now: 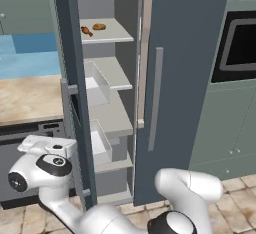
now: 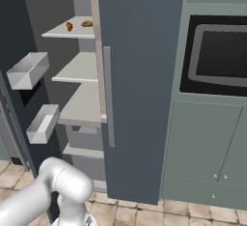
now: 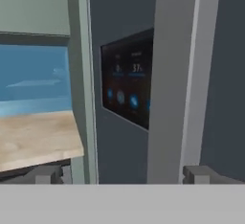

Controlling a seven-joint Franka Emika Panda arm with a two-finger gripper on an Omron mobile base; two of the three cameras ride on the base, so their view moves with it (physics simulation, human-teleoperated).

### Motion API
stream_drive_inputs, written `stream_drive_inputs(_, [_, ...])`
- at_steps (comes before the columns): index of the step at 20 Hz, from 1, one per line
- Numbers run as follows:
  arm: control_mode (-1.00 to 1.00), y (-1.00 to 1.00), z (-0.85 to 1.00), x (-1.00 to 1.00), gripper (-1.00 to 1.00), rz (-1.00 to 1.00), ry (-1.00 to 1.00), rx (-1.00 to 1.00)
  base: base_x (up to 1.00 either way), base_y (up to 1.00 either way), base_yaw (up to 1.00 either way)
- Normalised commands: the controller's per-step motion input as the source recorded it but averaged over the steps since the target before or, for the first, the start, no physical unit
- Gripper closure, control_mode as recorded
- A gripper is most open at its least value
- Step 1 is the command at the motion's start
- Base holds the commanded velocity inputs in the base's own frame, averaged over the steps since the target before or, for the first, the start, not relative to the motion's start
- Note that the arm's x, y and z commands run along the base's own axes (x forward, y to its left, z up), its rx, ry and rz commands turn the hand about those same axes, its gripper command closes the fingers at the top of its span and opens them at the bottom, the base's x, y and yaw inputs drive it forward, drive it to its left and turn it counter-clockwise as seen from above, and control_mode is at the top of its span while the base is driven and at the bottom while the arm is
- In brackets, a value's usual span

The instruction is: There's a chicken drumstick in the fridge that needs to be moved to the freezer for freezing. Pick up the chicken drumstick from the fridge, place it on any shelf in the freezer, and close the fridge and freezer doors when done.

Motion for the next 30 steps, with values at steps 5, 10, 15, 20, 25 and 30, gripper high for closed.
stream_drive_inputs(5, [-1.0,-0.34,-0.02,0.34,-1.0,-0.17,-0.03,0.0,0.0,0.0,0.0])
stream_drive_inputs(10, [-1.0,-0.44,0.0,0.3,-1.0,-0.16,-0.03,0.0,0.0,0.0,0.0])
stream_drive_inputs(15, [-1.0,-0.6,0.0,0.37,-1.0,-0.14,-0.02,0.0,0.0,0.0,0.0])
stream_drive_inputs(20, [-1.0,-0.72,0.0,0.46,-1.0,-0.13,0.0,0.0,0.0,0.0,0.0])
stream_drive_inputs(25, [-1.0,-0.7,0.0,0.53,-1.0,-0.12,0.0,0.0,0.0,0.0,0.0])
stream_drive_inputs(30, [-1.0,-0.73,0.0,0.54,-1.0,-0.12,0.0,0.0,0.0,0.0,0.0])
